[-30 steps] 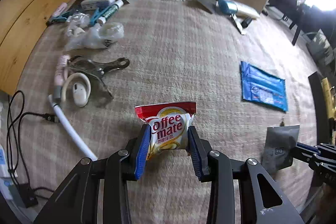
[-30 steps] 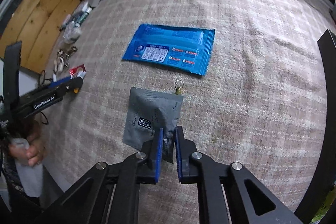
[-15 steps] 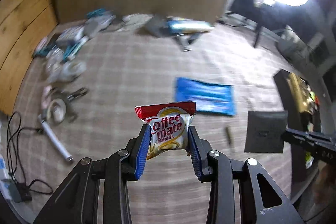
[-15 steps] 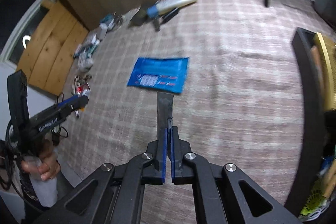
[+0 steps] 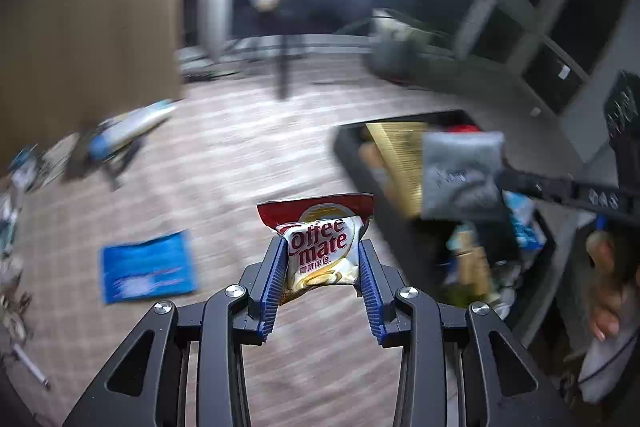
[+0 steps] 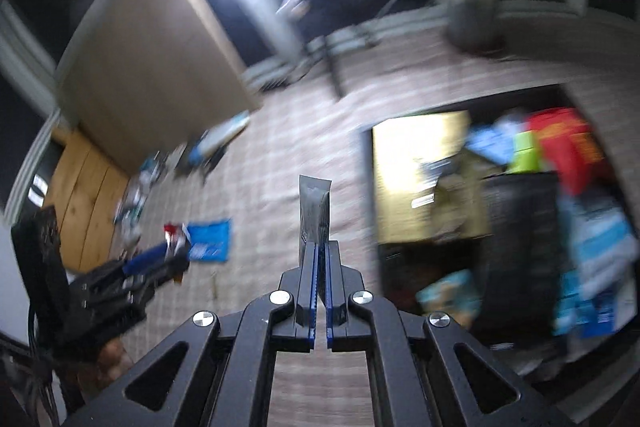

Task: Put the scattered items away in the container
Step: 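Carry the Coffee-mate packet and grey sachet into the container and open both grippers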

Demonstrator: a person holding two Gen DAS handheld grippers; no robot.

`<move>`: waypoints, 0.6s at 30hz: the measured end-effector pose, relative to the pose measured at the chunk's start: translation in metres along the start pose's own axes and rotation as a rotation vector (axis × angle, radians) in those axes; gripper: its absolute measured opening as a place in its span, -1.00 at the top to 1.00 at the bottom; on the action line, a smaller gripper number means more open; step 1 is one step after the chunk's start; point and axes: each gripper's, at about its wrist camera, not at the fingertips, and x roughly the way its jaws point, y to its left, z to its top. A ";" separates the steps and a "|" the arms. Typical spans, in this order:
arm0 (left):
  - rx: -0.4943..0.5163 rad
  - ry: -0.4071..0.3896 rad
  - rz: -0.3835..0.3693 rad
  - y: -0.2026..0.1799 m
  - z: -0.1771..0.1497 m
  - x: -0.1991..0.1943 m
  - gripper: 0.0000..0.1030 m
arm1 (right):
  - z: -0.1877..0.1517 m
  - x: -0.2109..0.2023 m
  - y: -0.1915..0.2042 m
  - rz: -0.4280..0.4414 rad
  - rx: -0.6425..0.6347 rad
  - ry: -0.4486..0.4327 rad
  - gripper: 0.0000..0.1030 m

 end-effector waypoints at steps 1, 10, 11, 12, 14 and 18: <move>0.026 0.005 -0.024 -0.020 0.005 0.007 0.25 | 0.003 -0.004 -0.009 -0.010 0.014 -0.011 0.95; 0.149 0.032 -0.116 -0.129 0.024 0.045 0.25 | 0.024 -0.041 -0.094 -0.105 0.110 -0.082 0.95; 0.157 0.034 -0.120 -0.134 0.023 0.047 0.25 | 0.025 -0.042 -0.101 -0.112 0.118 -0.084 0.95; 0.166 0.038 -0.125 -0.143 0.024 0.051 0.25 | 0.025 -0.044 -0.108 -0.119 0.123 -0.086 0.95; 0.181 0.047 -0.130 -0.160 0.026 0.059 0.25 | 0.027 -0.045 -0.120 -0.129 0.135 -0.087 0.95; 0.205 0.049 -0.143 -0.183 0.029 0.069 0.18 | 0.029 -0.045 -0.136 -0.141 0.150 -0.082 0.95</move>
